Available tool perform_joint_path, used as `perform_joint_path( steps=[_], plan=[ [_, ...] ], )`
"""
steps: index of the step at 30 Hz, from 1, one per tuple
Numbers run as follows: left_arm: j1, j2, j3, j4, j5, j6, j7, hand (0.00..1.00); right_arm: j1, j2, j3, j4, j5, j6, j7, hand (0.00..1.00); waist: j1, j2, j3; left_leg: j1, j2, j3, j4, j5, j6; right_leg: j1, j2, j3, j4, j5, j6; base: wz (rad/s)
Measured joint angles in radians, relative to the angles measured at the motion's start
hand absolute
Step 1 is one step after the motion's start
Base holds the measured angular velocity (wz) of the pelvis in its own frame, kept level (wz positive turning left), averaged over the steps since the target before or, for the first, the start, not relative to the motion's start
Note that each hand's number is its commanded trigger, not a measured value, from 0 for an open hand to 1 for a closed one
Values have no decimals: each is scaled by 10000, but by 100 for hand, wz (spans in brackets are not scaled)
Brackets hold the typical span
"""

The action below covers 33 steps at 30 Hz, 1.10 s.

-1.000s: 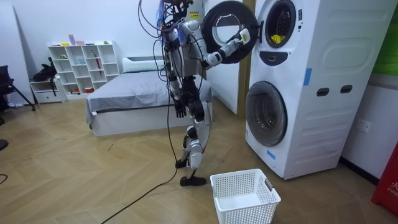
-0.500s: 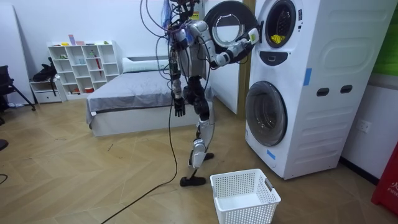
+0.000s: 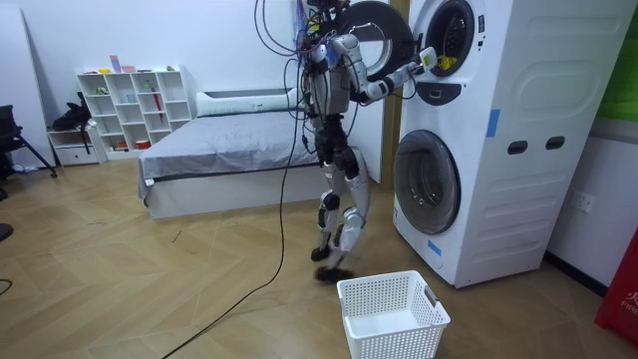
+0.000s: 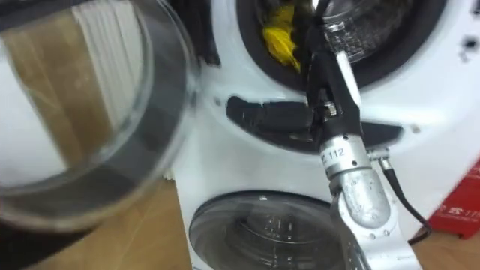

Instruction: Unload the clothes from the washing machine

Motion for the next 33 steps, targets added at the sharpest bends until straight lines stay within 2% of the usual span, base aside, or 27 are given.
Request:
perform_joint_path(
  steps=[1,2,3,4,5,6,7,10,12,16,18,22,25,29,33],
  plan=[
    [-3,-18,-1,-6,-1,-24,-12,0,0,0,1,-1,-1,3,-16,0,-13,-4,-2,79,-8,43,-42,-2,-3,-34,57,3,-642,238,-44,13],
    [7,-65,-5,29,-25,-40,-39,0,2,-8,4,-3,31,3,-49,0,-57,11,8,331,-44,126,-158,-63,-92,-97,151,79,-1687,1140,-131,19],
    [28,-76,-6,36,-86,-34,-59,0,11,-7,5,-3,64,4,-74,0,-112,26,12,473,-70,132,-195,-126,-133,-55,171,157,-1905,1785,-140,23],
    [145,-173,7,46,-328,-43,-71,0,38,-80,14,2,65,0,-124,0,-61,126,-70,823,-4,167,-450,-186,-195,117,262,201,-1980,2059,-265,-3],
    [210,-232,41,41,-381,-65,-68,0,-51,-142,15,-7,72,-30,-184,0,56,250,-133,1111,111,184,-810,-210,-237,261,467,221,-2144,2060,-337,-20],
    [330,-239,82,48,-381,-64,-64,0,-134,-206,-41,-7,154,-46,-225,0,151,299,-95,1221,197,225,-989,-190,-319,314,593,266,-2241,2086,-380,-27],
    [351,-237,103,48,-380,-64,-61,0,-133,-236,-70,-1,172,-46,-253,0,161,288,-71,1247,232,223,-1051,-180,-346,356,642,259,-2324,2094,-398,-10],
    [672,-242,188,52,-385,-51,2,0,-133,-265,-92,16,285,-32,-318,0,138,230,-68,1251,385,252,-1193,-215,-522,419,902,281,-2544,2128,-475,-7],
    [863,-271,217,51,-367,-33,9,0,-133,-265,-263,15,314,-28,-320,0,123,114,-72,1266,458,297,-1195,-272,-619,527,1080,282,-2746,2133,-586,-5],
    [997,-388,245,22,-370,-33,-12,0,-132,-265,-729,-226,426,-26,-332,0,75,29,-105,1276,580,297,-1196,-332,-707,673,1219,239,-3004,2165,-639,1],
    [1044,-403,316,6,-364,-33,-16,0,-133,-270,-901,-533,419,-39,-428,0,-81,21,-110,1294,636,265,-1206,-351,-738,753,1250,178,-3106,2167,-668,5],
    [1123,-427,505,-70,-360,-35,-25,0,-133,-359,-1325,-781,432,-40,-673,0,-164,50,-92,1292,655,273,-1230,-353,-742,748,1270,182,-3145,2165,-672,0],
    [1251,-393,536,-67,-362,-35,-15,0,-132,-588,-1506,-800,587,-40,-924,0,-301,33,-81,1353,653,300,-1299,-353,-743,770,1298,204,-3157,2165,-671,-2],
    [1438,-361,606,-26,-362,-1,-13,0,-132,-642,-1534,-829,617,-37,-996,0,-350,-54,-7,1418,659,336,-1336,-370,-758,829,1339,270,-3189,2164,-671,-2],
    [1780,-360,616,-38,-334,221,-20,0,-132,-647,-1567,-838,515,-18,-1052,0,-371,-114,-45,1362,717,362,-1291,-444,-770,810,1385,276,-3215,2163,-672,0]
  ],
)
